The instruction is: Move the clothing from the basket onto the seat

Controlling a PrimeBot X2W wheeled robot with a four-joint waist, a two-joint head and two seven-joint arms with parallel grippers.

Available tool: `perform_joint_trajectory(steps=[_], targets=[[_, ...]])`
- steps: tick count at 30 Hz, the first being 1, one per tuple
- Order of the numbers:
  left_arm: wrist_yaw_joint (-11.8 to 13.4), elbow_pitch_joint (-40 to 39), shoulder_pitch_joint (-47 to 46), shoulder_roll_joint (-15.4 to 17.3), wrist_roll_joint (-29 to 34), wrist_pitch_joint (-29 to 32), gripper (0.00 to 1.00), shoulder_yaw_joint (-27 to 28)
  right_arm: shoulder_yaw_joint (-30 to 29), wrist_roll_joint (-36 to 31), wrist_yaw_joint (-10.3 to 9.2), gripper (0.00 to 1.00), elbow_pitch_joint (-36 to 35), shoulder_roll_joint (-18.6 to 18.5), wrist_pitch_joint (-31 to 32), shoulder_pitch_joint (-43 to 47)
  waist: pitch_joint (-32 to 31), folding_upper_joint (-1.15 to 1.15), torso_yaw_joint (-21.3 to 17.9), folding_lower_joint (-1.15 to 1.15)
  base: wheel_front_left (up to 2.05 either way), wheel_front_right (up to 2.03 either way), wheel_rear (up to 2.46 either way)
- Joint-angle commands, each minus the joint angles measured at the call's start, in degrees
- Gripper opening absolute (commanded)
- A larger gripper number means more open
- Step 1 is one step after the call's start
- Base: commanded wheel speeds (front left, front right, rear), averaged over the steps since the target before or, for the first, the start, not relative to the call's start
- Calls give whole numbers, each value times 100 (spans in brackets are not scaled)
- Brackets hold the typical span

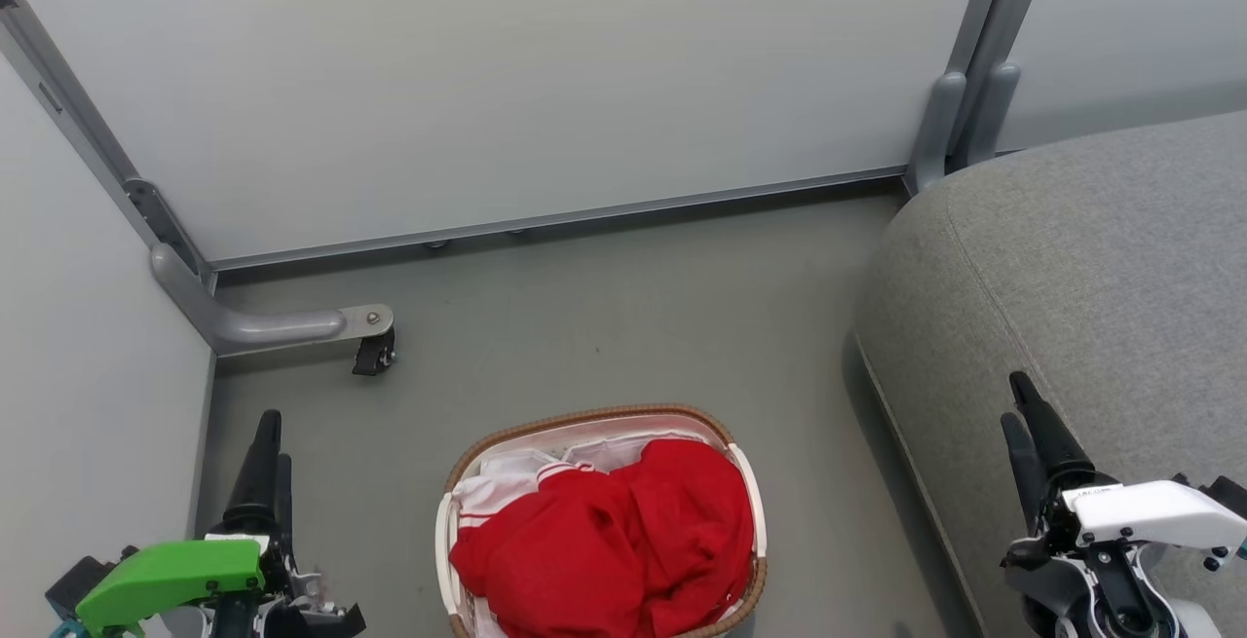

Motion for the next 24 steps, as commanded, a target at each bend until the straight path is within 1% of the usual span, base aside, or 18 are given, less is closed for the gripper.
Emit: perform_joint_trajectory(steps=[1, 7, 14, 24], targets=[[-16, -52, -206, 72, 287, -69, 100, -12, 38, -254, 1, 100, -69, -96, -78, -214, 3, 0, 0, 0, 0, 0, 0], [-18, -16, -238, 87, 1013, -227, 100, -62, 152, -1015, 1, 100, -79, -165, -237, -297, 20, 0, -2, 0, 0, 0, 0], [-18, -65, -231, 111, 2057, -401, 100, -69, 267, -1893, 2, 100, -95, -253, -412, -346, 38, 0, 8, 0, 0, 0, 0], [-3, 12, -244, 165, 3220, -625, 100, -242, 515, -2835, 2, 100, 40, -391, -636, -439, 58, 0, 26, 0, 0, 0, 0]])
